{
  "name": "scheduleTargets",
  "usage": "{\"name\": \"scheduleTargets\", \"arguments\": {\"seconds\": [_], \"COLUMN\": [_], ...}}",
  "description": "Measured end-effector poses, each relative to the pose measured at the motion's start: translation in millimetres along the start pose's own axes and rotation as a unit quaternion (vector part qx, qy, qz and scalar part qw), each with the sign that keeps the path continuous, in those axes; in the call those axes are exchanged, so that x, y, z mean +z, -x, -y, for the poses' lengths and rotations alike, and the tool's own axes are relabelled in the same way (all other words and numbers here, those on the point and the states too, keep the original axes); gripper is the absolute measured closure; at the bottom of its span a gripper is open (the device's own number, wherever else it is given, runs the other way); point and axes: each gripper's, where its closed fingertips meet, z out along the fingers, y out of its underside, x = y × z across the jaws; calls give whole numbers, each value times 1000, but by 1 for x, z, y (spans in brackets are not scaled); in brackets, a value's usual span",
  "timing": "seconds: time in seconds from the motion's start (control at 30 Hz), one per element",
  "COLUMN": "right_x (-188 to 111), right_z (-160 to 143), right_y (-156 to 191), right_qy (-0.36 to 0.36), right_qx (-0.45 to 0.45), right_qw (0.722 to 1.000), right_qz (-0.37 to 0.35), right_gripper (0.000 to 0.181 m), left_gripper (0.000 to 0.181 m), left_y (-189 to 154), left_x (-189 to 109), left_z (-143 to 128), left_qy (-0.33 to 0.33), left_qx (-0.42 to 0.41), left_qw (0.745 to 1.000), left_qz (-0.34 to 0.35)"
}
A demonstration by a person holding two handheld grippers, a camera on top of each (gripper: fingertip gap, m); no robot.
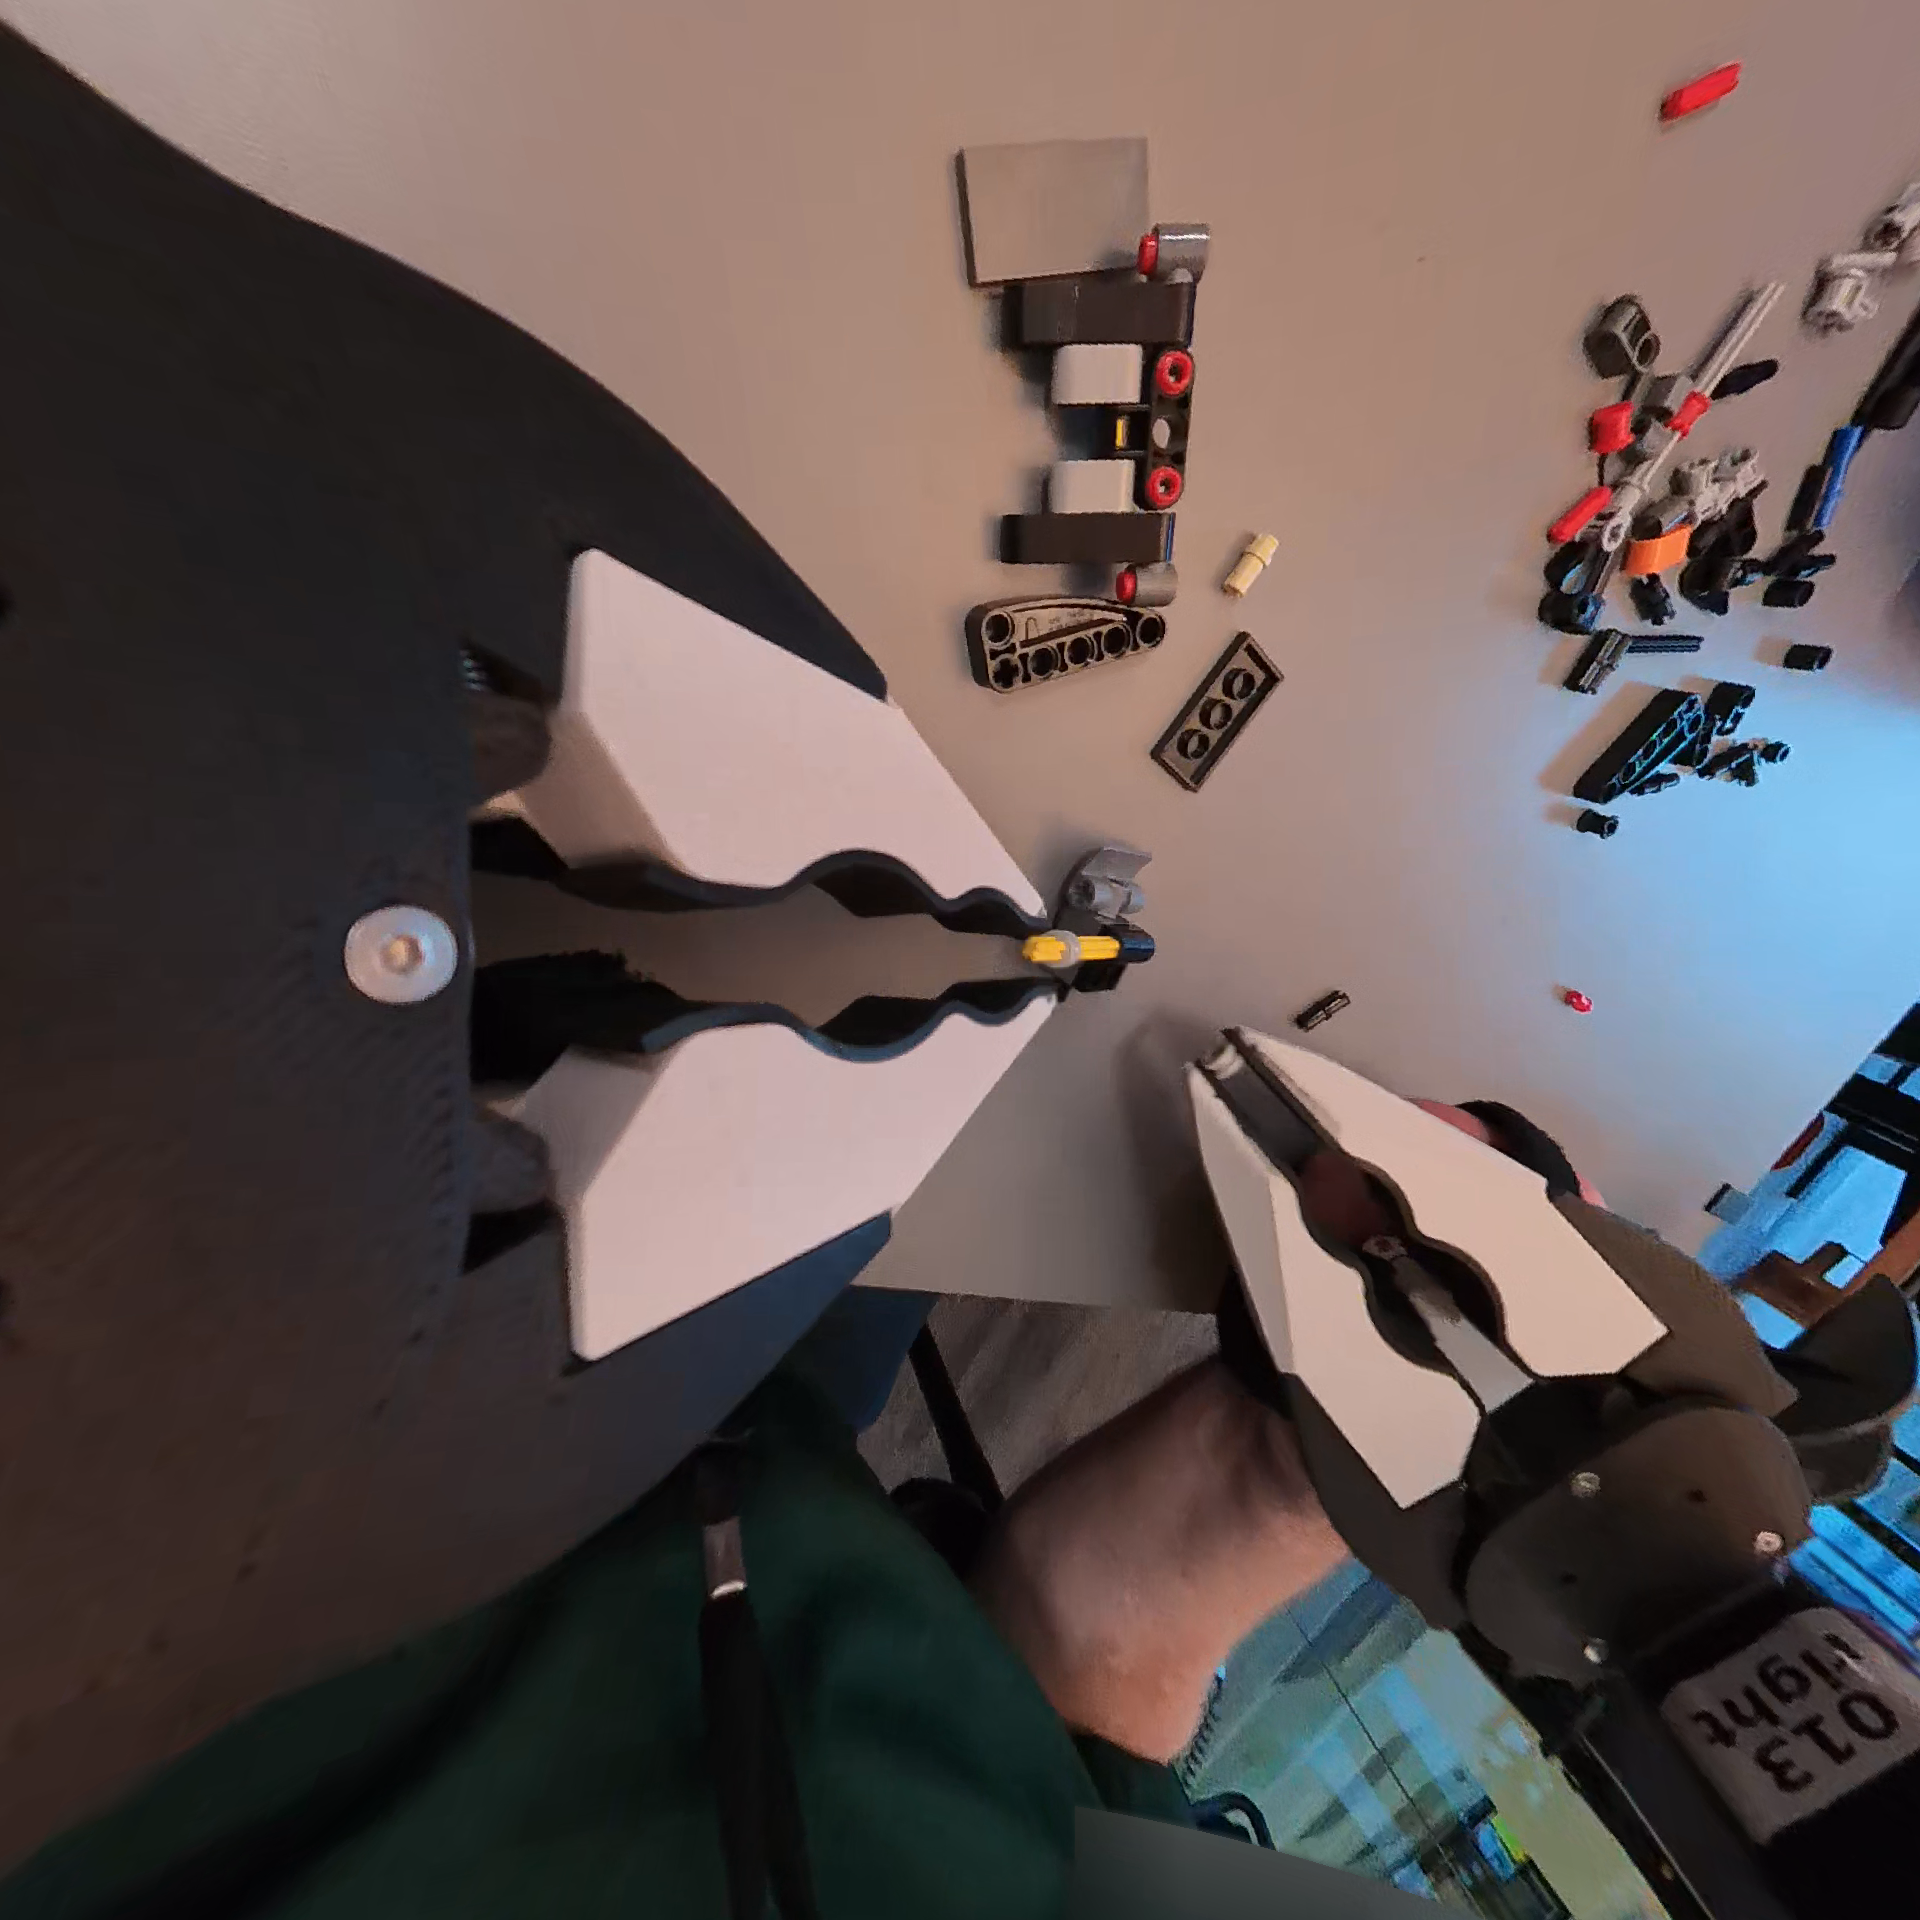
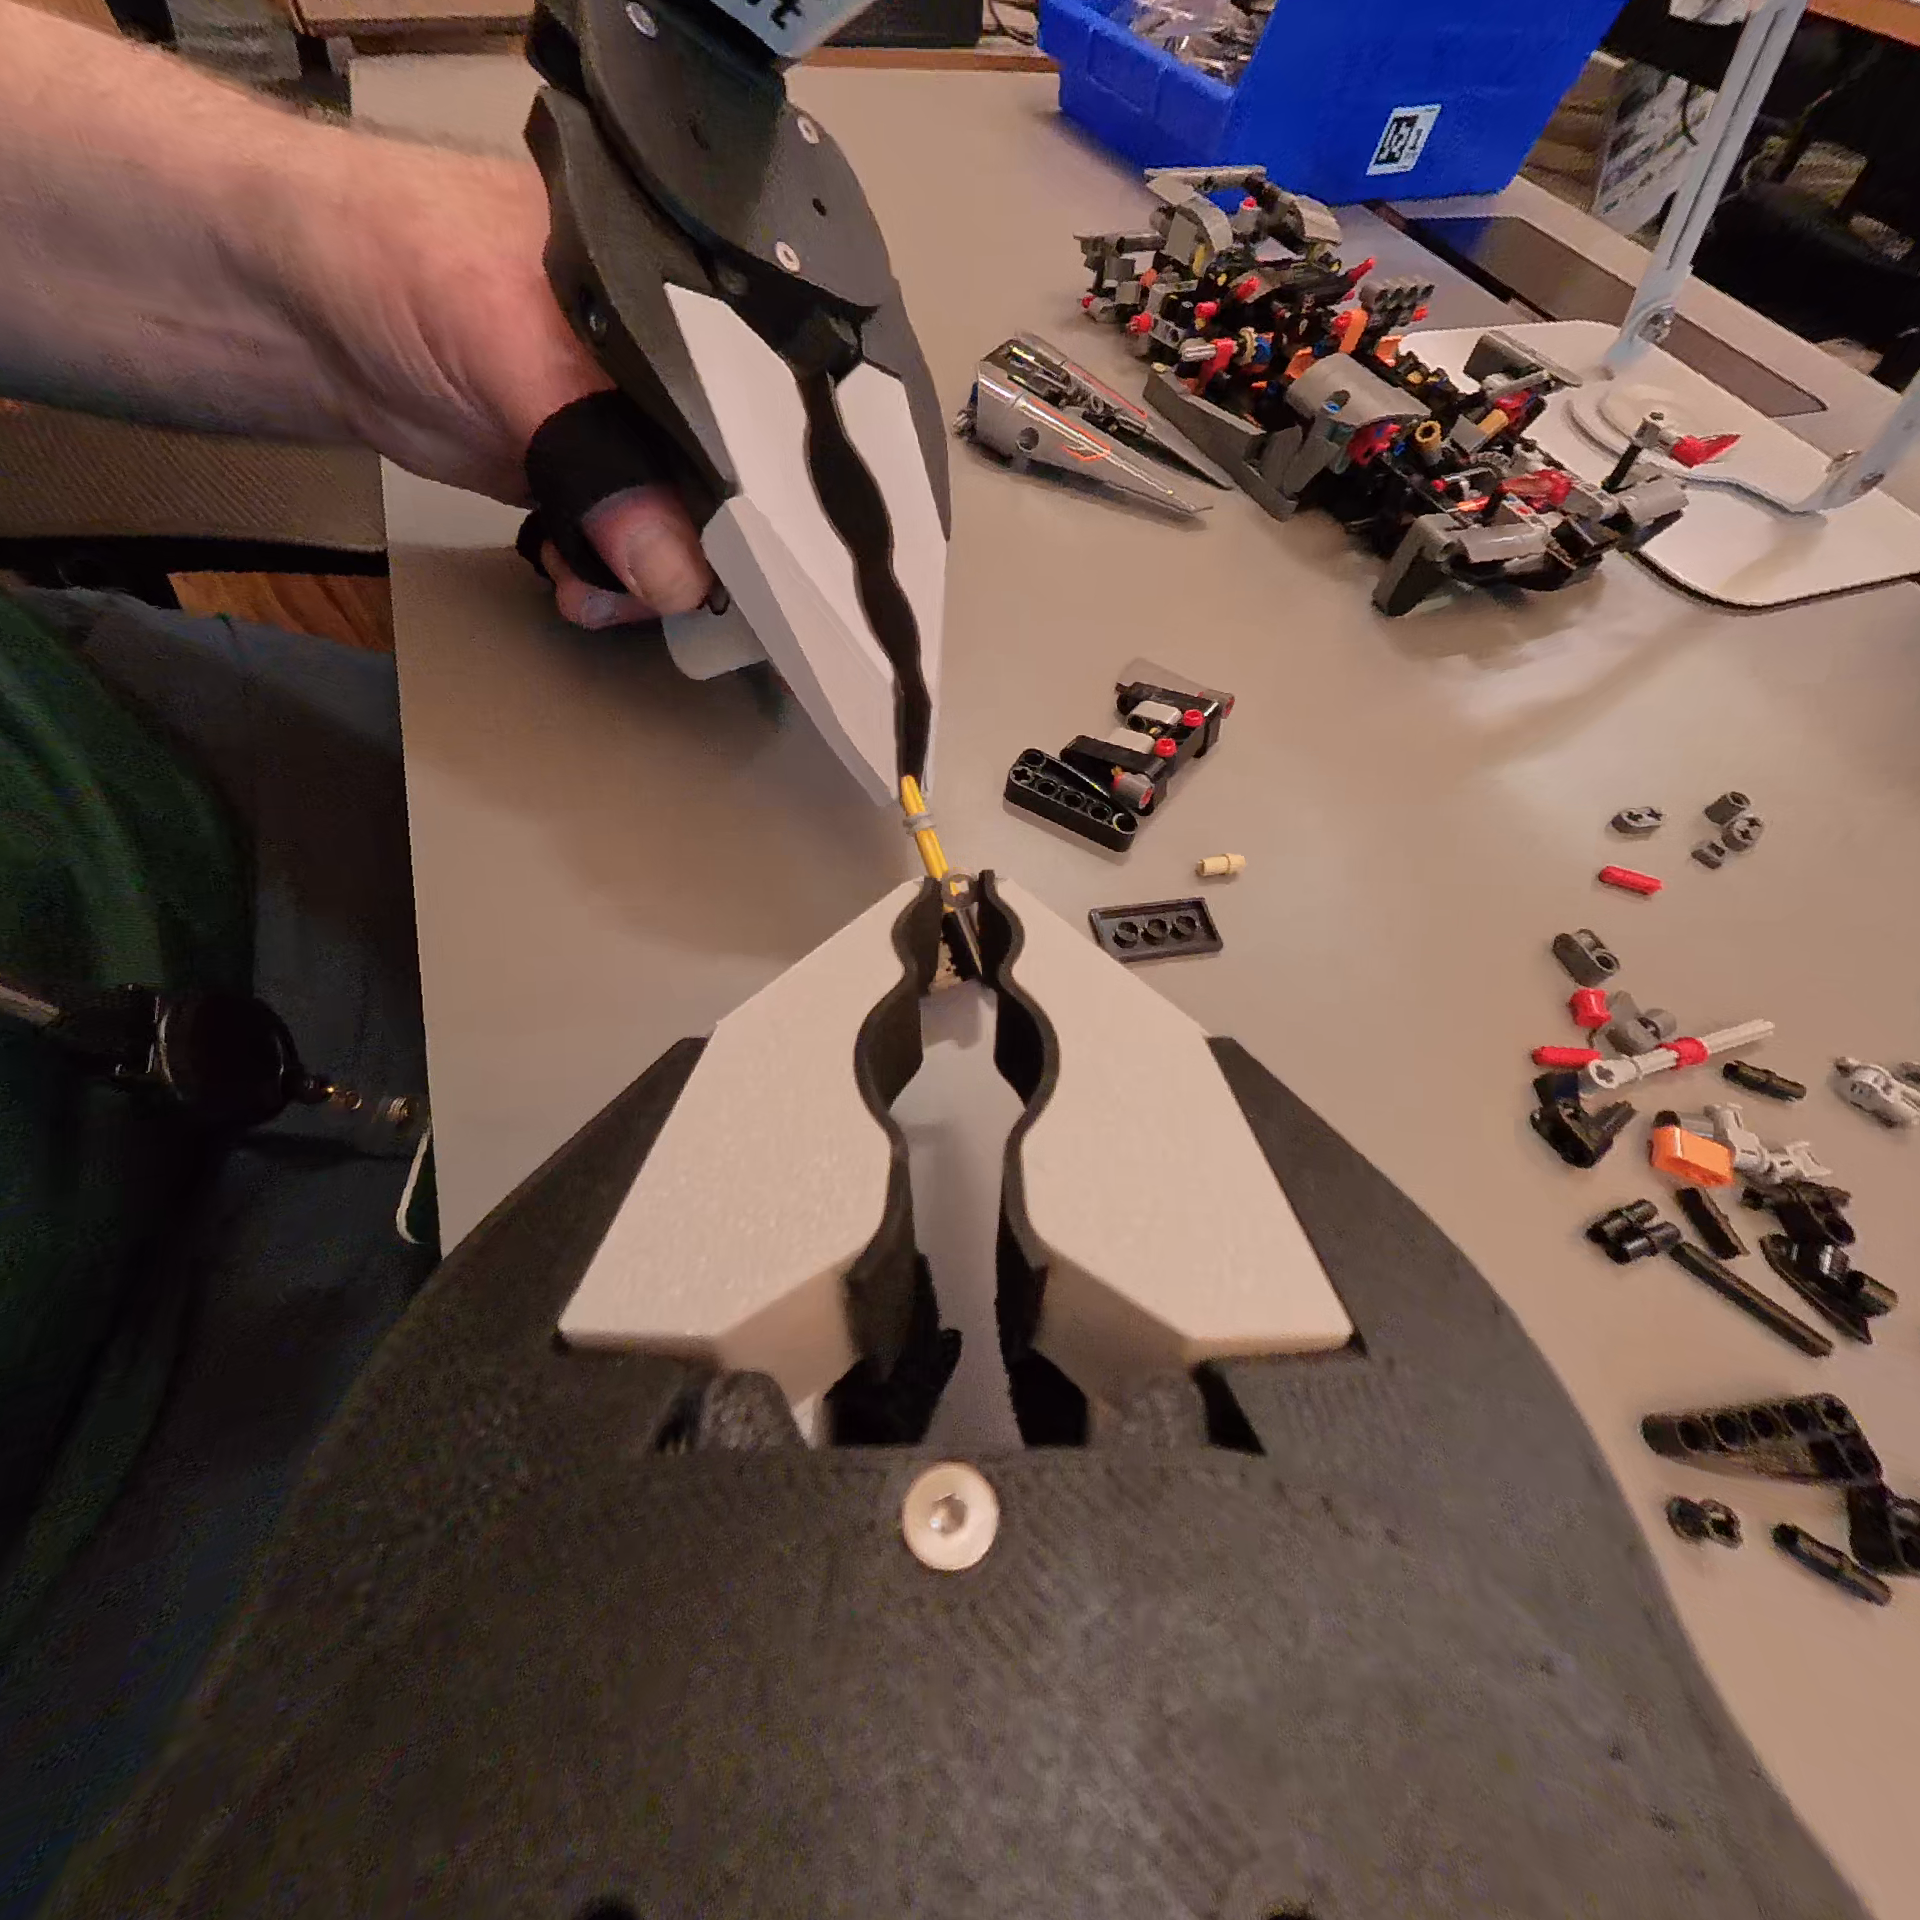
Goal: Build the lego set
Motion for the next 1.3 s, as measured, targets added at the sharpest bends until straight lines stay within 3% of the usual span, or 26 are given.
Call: {"name": "scheduleTargets", "arguments": {"seconds": [0.3,0.47,0.57,0.73,1.3], "right_x": [-3,6,8,14,17], "right_z": [-22,-33,-32,-31,-26], "right_y": [-2,0,-2,-2,2], "right_qy": [59,102,101,107,99], "right_qx": [17,19,22,19,21], "right_qw": [998,994,994,993,992], "right_qz": [10,28,32,45,75], "right_gripper": [177,177,177,177,177], "left_gripper": [181,171,164,171,179], "left_y": [5,-4,-4,0,10], "left_x": [8,0,-3,5,18], "left_z": [-13,-13,-20,-29,-24], "left_qy": [46,52,70,96,110], "left_qx": [63,86,96,123,184], "left_qw": [996,993,990,984,972], "left_qz": [51,56,69,85,92]}}
